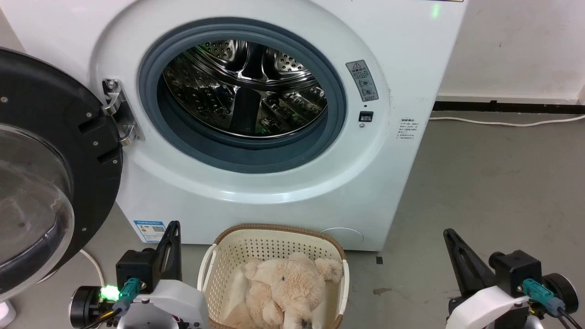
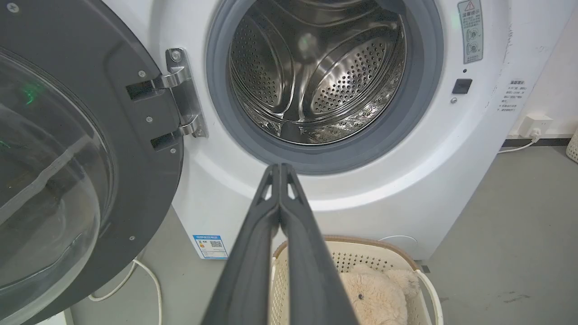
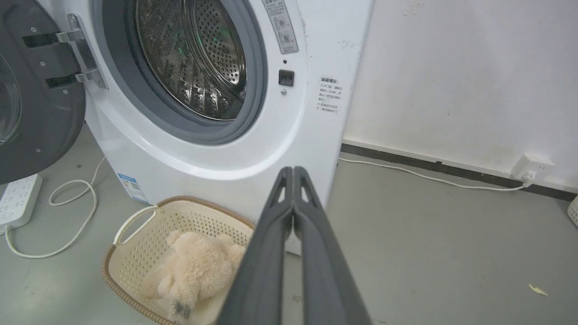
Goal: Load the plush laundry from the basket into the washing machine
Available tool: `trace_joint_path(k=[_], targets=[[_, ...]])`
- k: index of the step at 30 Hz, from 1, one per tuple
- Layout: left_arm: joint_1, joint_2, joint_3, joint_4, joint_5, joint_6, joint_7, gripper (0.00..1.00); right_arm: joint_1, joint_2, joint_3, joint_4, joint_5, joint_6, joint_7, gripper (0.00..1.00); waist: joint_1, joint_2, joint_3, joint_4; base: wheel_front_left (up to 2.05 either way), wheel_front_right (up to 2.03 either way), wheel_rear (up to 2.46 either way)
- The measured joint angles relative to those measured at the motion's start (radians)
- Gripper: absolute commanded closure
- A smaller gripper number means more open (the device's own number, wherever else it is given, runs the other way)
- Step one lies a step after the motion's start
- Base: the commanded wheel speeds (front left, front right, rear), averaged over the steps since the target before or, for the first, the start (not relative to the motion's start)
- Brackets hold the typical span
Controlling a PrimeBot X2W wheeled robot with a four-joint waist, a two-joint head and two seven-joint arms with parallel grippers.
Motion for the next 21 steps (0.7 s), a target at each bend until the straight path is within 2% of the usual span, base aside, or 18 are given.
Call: trace_joint_path(k=[9,10,21], targets=[[0.0,0.0,0.0,0.0,0.0,0.0,0.0,1.0,0.0,0.0,0.0,0.0,0.0,0.0,0.0,1.0,0.0,0.0,0.0,0.0,0.0,0.0,0.0],[0.0,0.0,0.0,0.0,0.0,0.0,0.0,0.0,0.0,0.0,0.0,0.0,0.0,0.0,0.0,0.0,0.0,0.0,0.0,0.0,0.0,0.0,0.0],[0.0,0.0,-0.013,0.003,-0.016,0.001,-0.007,0.0,0.001,0.0,0.0,0.001,0.013,0.0,-0.008,0.0,0.0,0.0,0.001,-0.001,0.0,0.0,0.0]])
